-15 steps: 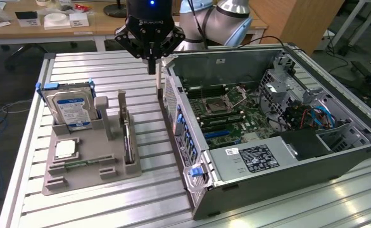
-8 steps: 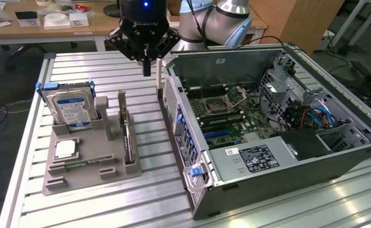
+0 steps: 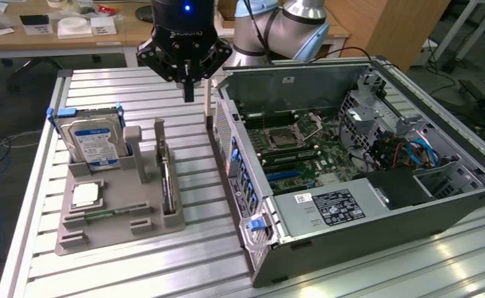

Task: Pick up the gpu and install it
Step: 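Reach for the gpu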

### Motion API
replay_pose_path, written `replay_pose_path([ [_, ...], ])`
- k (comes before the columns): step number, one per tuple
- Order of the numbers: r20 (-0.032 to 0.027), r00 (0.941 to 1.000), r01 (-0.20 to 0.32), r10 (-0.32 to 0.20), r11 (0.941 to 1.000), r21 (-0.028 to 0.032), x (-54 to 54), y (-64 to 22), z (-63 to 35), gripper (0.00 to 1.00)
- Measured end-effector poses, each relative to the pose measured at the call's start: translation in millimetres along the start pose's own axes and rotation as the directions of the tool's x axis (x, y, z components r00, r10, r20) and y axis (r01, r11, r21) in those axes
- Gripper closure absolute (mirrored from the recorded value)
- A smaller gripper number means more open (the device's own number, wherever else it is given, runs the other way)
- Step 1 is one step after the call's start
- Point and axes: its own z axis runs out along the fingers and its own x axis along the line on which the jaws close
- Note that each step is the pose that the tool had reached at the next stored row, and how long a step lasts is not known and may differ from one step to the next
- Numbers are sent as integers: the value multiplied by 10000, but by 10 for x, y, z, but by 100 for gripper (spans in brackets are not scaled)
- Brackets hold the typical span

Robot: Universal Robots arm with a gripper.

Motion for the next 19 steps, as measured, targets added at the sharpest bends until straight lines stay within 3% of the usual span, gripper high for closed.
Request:
replay_pose_path([
  [19, -4, 10000, 79, -79, 10000, -2, 444, -99, 4, 89],
])
